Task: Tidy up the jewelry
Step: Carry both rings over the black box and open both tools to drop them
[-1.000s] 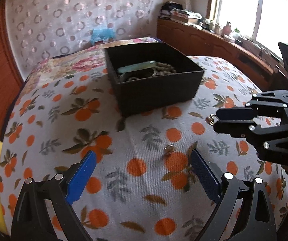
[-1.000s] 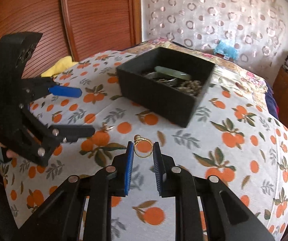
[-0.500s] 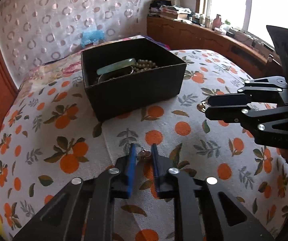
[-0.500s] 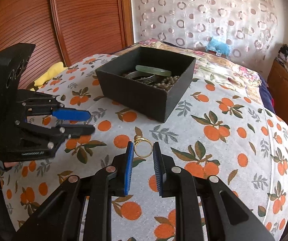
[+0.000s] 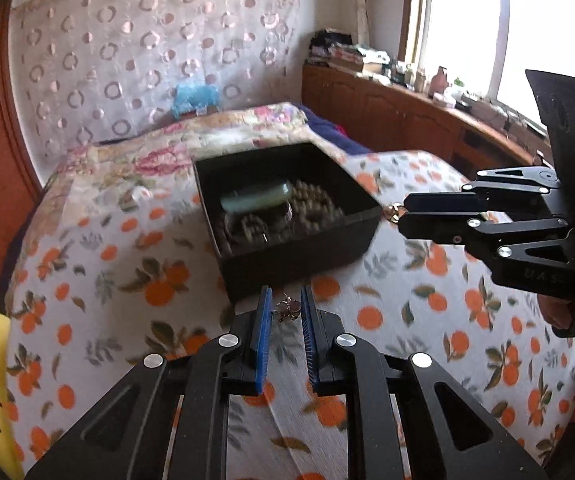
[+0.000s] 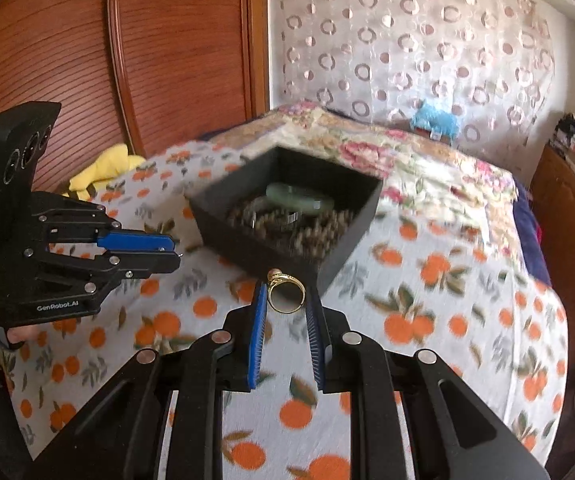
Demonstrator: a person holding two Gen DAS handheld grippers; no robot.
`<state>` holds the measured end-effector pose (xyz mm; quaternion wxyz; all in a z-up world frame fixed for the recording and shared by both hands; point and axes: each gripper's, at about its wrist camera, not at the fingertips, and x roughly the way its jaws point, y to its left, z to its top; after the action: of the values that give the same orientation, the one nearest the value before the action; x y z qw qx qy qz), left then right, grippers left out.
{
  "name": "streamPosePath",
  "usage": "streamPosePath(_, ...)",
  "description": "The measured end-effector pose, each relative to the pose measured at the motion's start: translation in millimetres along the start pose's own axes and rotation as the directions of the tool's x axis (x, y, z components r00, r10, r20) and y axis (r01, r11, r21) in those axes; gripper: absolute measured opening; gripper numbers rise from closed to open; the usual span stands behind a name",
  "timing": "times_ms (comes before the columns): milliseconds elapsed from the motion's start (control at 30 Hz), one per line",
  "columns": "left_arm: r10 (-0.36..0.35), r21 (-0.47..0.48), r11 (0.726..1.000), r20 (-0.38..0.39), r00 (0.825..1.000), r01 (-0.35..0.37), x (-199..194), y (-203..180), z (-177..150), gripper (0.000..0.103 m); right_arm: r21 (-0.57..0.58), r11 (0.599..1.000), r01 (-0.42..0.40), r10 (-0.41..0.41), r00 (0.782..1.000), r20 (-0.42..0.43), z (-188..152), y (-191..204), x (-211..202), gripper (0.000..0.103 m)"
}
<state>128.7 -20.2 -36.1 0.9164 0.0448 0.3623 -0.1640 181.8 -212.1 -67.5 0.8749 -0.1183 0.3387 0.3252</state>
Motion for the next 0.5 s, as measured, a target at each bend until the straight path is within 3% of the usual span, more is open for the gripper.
streamPosePath(200, 0.019, -0.017, 1.000, 0.045, 0.999, -0.018, -2.4, 14.2, 22.3, 0.014, 0.006, 1.000, -0.009, 0.009, 0.999, 0.033, 27.1, -7.7, 9.6, 0.022)
streamPosePath(500, 0.036, -0.022, 0.999, 0.055, 0.998, -0.035, 7.6, 26.8, 36.3, 0.014, 0.057, 0.998, -0.031, 0.029, 0.999, 0.038, 38.9, -18.6, 27.7, 0.023)
